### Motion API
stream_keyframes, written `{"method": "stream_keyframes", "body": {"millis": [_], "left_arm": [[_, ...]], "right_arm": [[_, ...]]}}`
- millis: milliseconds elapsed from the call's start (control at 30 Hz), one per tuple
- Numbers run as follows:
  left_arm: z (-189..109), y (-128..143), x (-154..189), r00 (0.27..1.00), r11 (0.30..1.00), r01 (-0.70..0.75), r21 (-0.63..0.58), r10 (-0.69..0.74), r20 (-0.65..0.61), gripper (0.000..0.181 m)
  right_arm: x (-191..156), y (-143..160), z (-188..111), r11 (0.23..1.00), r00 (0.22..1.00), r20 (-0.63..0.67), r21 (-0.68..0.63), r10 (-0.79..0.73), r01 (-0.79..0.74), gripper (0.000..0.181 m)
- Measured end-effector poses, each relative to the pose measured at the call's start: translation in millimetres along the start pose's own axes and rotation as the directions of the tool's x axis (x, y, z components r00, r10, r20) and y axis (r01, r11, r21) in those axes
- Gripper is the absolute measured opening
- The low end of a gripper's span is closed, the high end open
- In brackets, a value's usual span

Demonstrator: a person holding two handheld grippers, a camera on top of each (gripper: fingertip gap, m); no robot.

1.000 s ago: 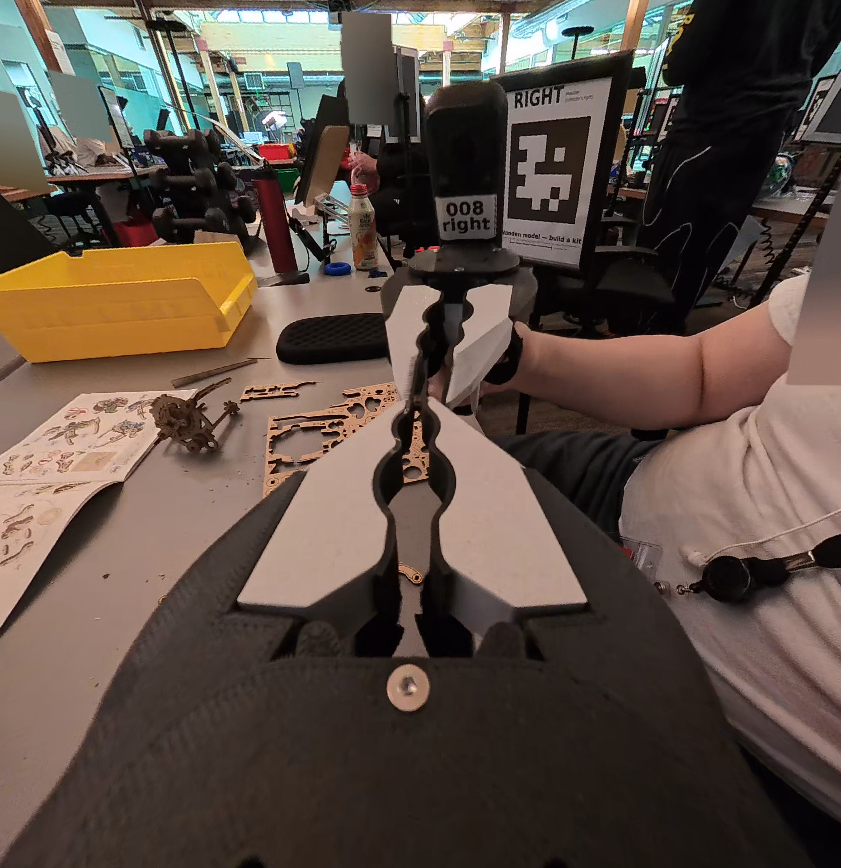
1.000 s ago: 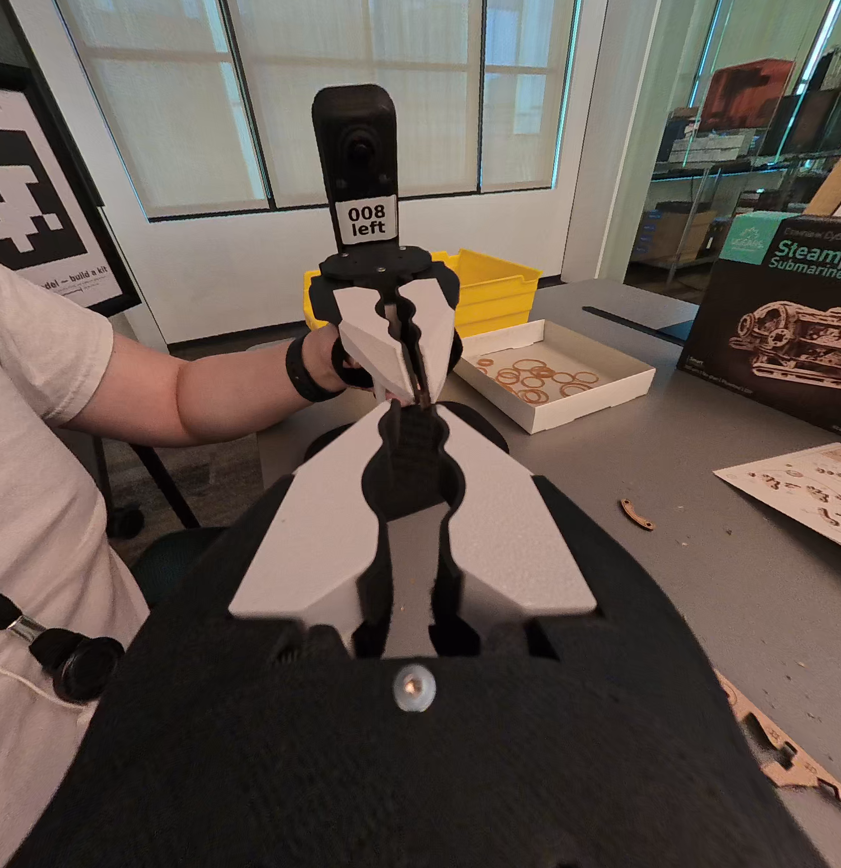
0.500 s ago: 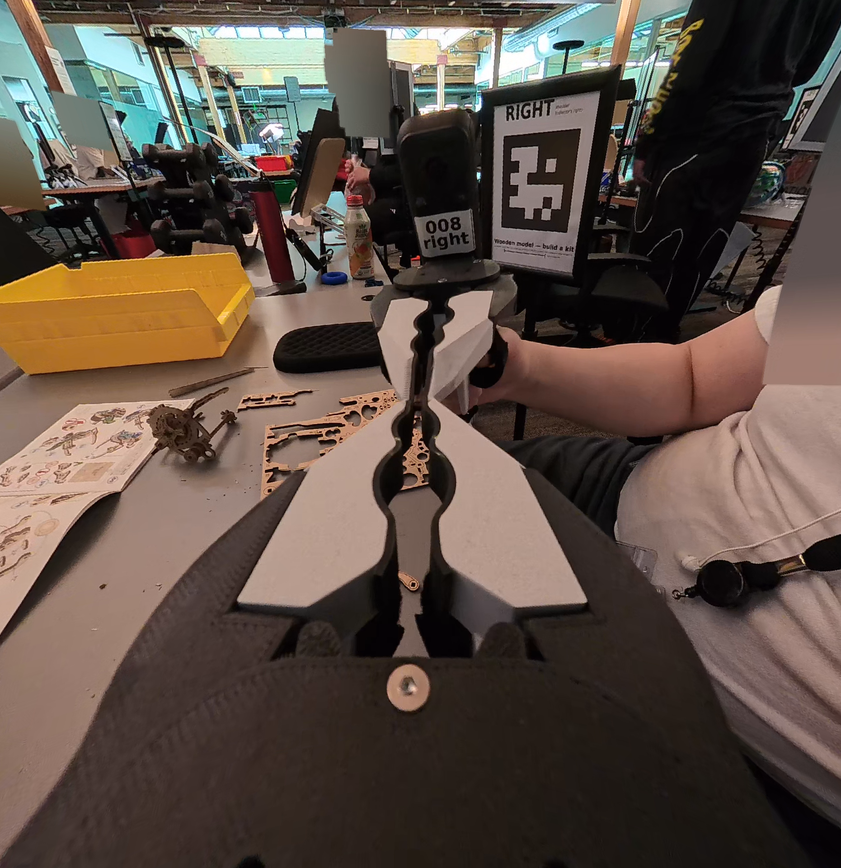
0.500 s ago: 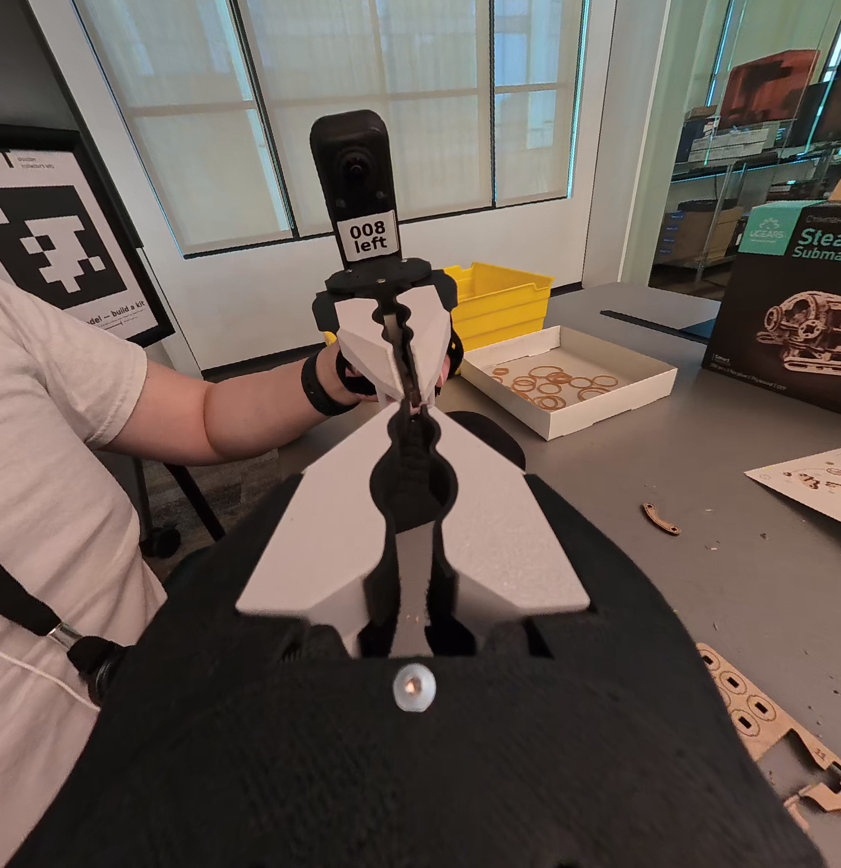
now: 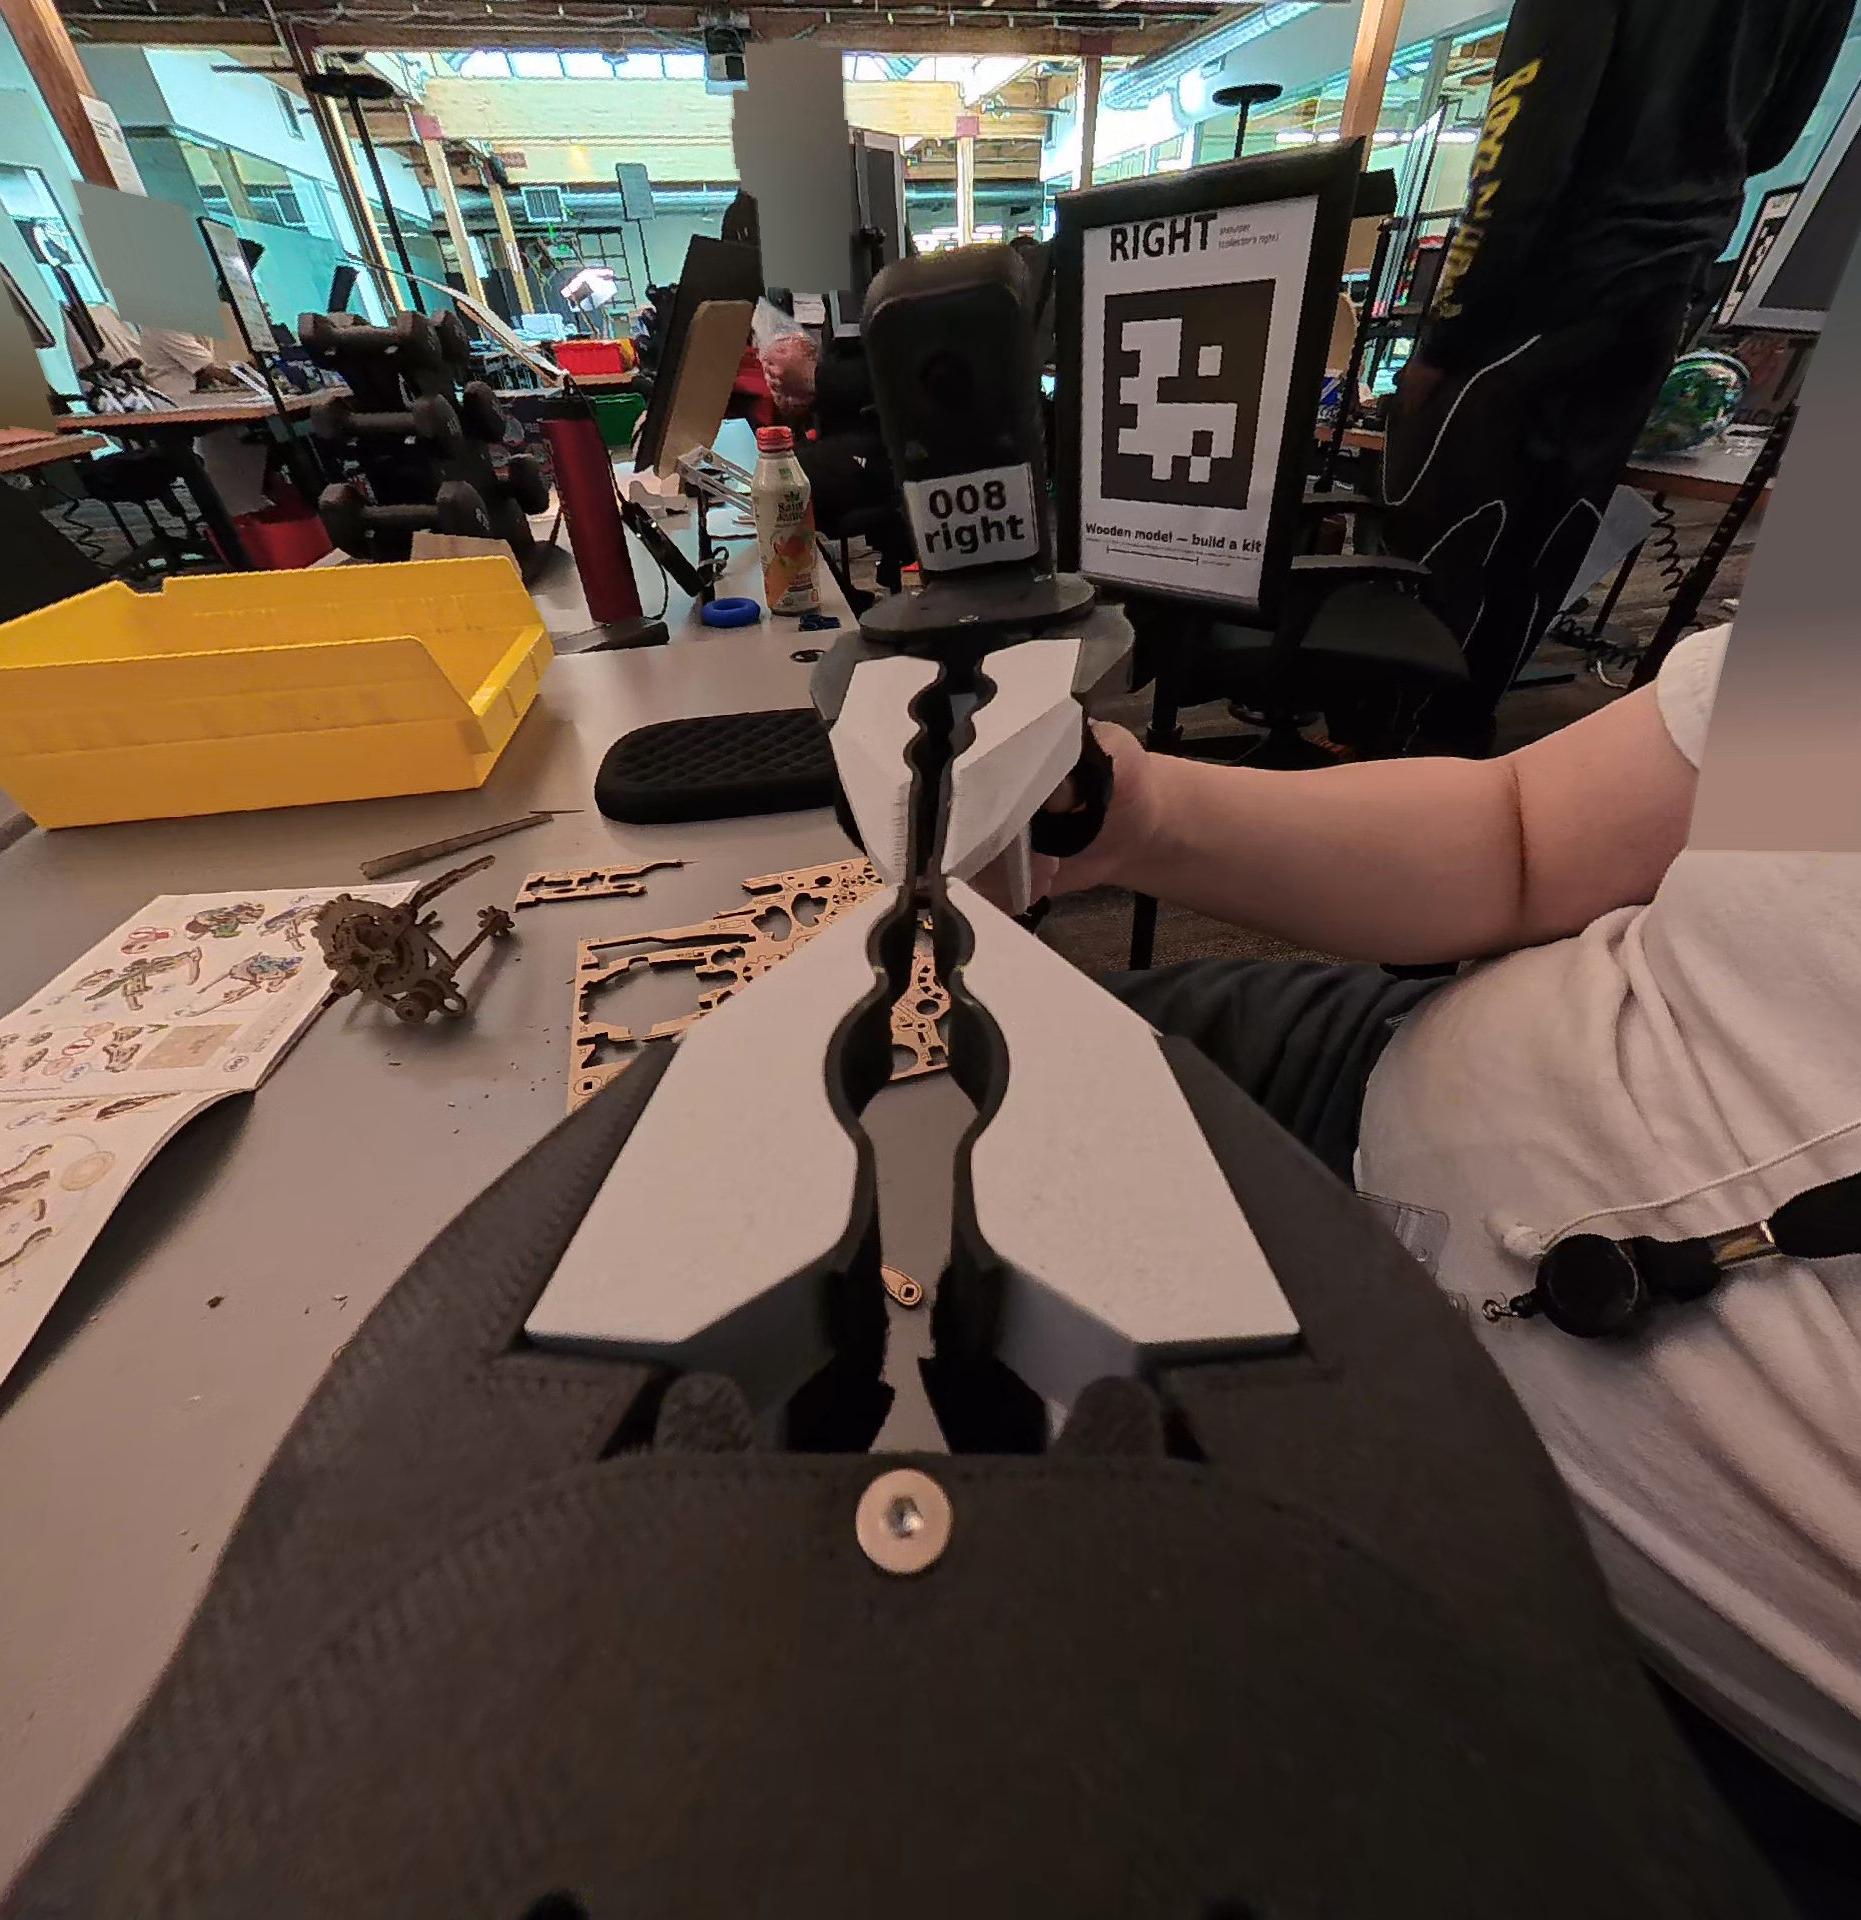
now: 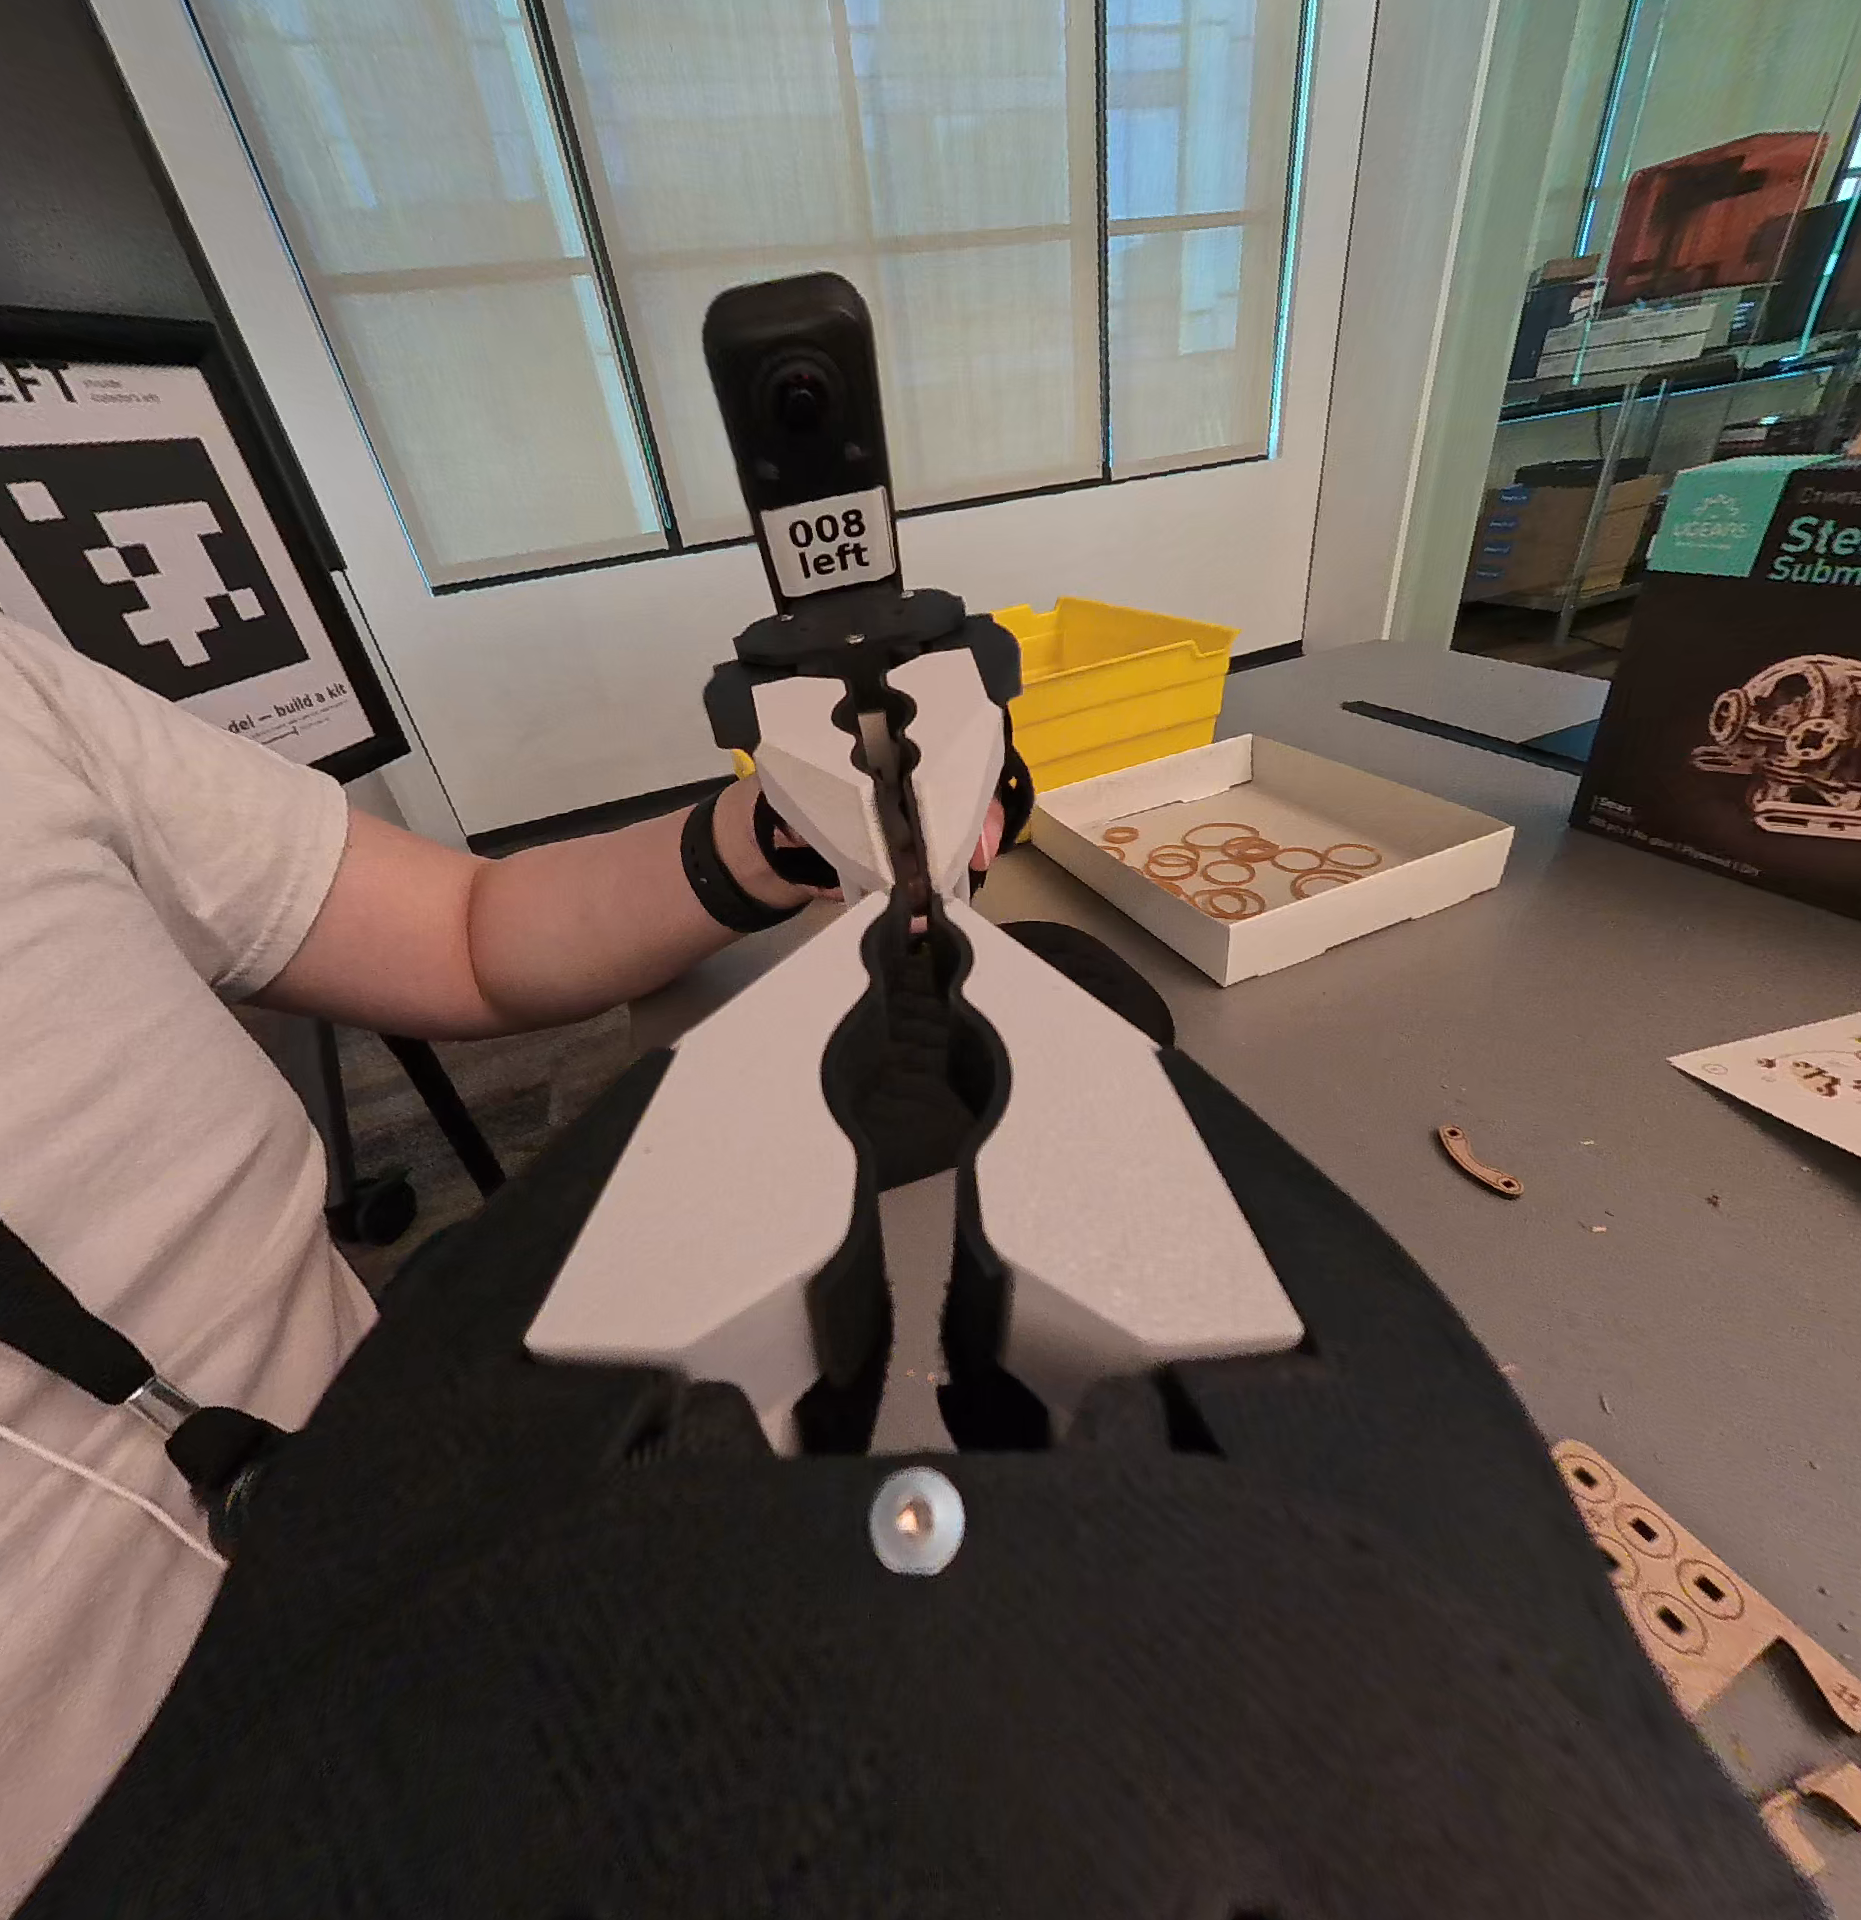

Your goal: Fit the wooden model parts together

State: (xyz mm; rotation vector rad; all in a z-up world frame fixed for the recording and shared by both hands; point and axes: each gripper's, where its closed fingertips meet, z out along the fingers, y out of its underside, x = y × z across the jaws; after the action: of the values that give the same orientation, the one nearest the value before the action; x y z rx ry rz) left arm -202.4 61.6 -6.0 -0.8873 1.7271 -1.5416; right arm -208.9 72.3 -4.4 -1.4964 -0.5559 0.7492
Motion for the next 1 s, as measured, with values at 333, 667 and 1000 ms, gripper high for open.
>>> {"method": "stream_keyframes", "body": {"millis": [333, 667, 1000], "left_arm": [[-33, 47, -95, 0.757, 0.874, -0.151, -0.462, 0.403, 0.515, 0.027], [-71, 75, -133, 0.515, 0.702, -0.011, -0.712, 0.615, 0.598, 0.028], [-72, 83, -134, 0.542, 0.704, 0.02, -0.71, 0.589, 0.599, 0.027]], "right_arm": [[57, 26, -34, 0.976, 0.932, -0.338, -0.21, -0.129, 0.059, 0.0], [77, 52, -44, 0.865, 0.832, -0.432, -0.491, -0.349, 0.107, 0.0], [57, 68, -25, 0.834, 0.909, -0.304, -0.545, -0.286, 0.08, 0.0]]}}
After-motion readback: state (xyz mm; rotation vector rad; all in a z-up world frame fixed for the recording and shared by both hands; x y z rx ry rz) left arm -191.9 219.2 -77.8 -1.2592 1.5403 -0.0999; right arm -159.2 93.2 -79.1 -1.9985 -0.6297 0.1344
